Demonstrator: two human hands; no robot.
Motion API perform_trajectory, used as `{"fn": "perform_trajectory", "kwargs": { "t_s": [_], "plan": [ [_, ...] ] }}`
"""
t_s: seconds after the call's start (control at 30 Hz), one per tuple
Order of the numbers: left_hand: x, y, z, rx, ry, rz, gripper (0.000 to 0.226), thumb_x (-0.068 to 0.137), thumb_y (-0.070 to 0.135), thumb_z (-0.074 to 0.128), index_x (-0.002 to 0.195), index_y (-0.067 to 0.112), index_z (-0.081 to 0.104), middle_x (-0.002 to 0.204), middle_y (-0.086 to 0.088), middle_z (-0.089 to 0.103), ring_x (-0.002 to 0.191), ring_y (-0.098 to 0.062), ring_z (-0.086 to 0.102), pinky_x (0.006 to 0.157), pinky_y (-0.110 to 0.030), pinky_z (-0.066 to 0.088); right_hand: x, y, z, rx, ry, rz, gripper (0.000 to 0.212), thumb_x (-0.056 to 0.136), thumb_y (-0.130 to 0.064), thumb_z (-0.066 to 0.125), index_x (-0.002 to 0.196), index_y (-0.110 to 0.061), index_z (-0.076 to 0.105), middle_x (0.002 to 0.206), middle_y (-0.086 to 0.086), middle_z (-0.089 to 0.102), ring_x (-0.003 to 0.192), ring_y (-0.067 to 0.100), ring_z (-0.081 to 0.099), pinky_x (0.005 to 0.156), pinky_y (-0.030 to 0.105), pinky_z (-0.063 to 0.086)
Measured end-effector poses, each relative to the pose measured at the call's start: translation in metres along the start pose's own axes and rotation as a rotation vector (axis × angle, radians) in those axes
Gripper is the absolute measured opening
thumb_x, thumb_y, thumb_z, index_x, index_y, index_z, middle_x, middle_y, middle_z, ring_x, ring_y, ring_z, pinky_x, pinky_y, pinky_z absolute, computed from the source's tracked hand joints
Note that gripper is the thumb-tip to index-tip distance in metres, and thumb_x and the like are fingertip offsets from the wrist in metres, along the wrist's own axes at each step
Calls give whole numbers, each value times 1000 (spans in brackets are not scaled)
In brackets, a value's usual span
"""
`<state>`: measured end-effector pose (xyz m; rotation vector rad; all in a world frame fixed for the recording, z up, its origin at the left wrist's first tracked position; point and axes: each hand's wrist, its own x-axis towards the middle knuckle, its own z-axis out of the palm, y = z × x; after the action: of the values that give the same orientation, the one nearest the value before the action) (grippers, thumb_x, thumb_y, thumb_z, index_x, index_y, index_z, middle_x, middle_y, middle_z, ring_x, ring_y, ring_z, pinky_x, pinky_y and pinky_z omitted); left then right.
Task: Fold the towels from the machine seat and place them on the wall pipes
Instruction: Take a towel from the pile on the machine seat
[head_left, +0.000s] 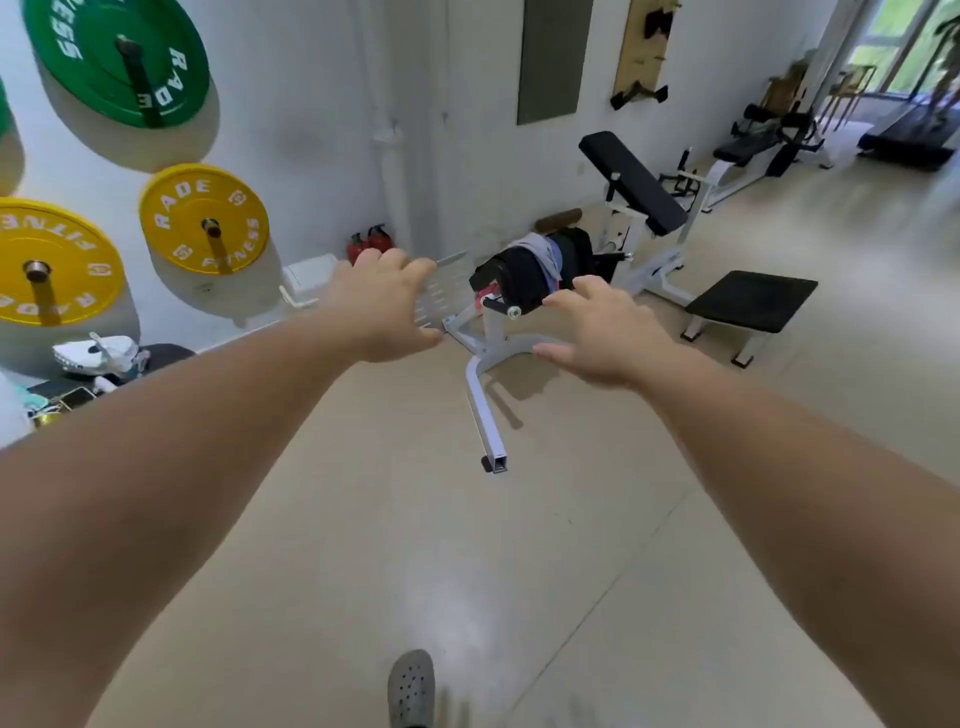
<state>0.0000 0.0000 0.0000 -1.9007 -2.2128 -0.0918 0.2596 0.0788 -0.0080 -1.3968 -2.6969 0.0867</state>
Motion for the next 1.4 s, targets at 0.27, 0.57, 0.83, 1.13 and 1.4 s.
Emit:
{"fn": "perform_trajectory", "kwargs": {
  "t_s": [0.27, 0.57, 0.83, 1.13, 1.4],
  "plan": [
    [122, -38, 84, -171, -172, -47, 85, 80, 68, 61, 150, 29, 34, 149, -7, 45, 133, -34, 42, 106, -51, 42, 134, 22, 50, 2, -145, 133, 66, 90, -67, 54, 147, -38, 37, 158, 6, 28, 140, 35, 37, 109, 52, 38],
    [293, -70, 134, -188, -243, 20, 77, 86, 63, 59, 150, 28, 35, 148, -9, 46, 134, -36, 42, 105, -51, 42, 276, 59, 86, 60, -220, 236, 66, 92, -63, 55, 149, -35, 38, 160, 5, 27, 141, 33, 36, 109, 49, 38],
    [403, -43, 226, -113, -397, 23, 76, 89, 60, 56, 152, 26, 32, 149, -8, 44, 134, -36, 41, 106, -50, 42, 387, 163, 157, 123, -361, 264, 64, 94, -51, 59, 151, -33, 37, 160, 6, 26, 142, 32, 35, 111, 44, 38],
    [517, -7, 275, -149, -523, -53, 78, 89, 60, 55, 154, 27, 28, 152, -5, 42, 138, -33, 39, 107, -48, 42, 530, 255, 189, 275, -435, 213, 66, 90, -52, 64, 148, -34, 40, 156, 5, 30, 140, 30, 38, 110, 44, 41],
    [637, -47, 343, -264, -562, -80, 77, 89, 58, 58, 154, 26, 30, 151, -7, 43, 138, -33, 40, 111, -44, 38, 654, 266, 233, 326, -490, 204, 67, 90, -52, 64, 150, -33, 39, 158, 1, 29, 140, 27, 38, 108, 42, 42]
  ]
}}
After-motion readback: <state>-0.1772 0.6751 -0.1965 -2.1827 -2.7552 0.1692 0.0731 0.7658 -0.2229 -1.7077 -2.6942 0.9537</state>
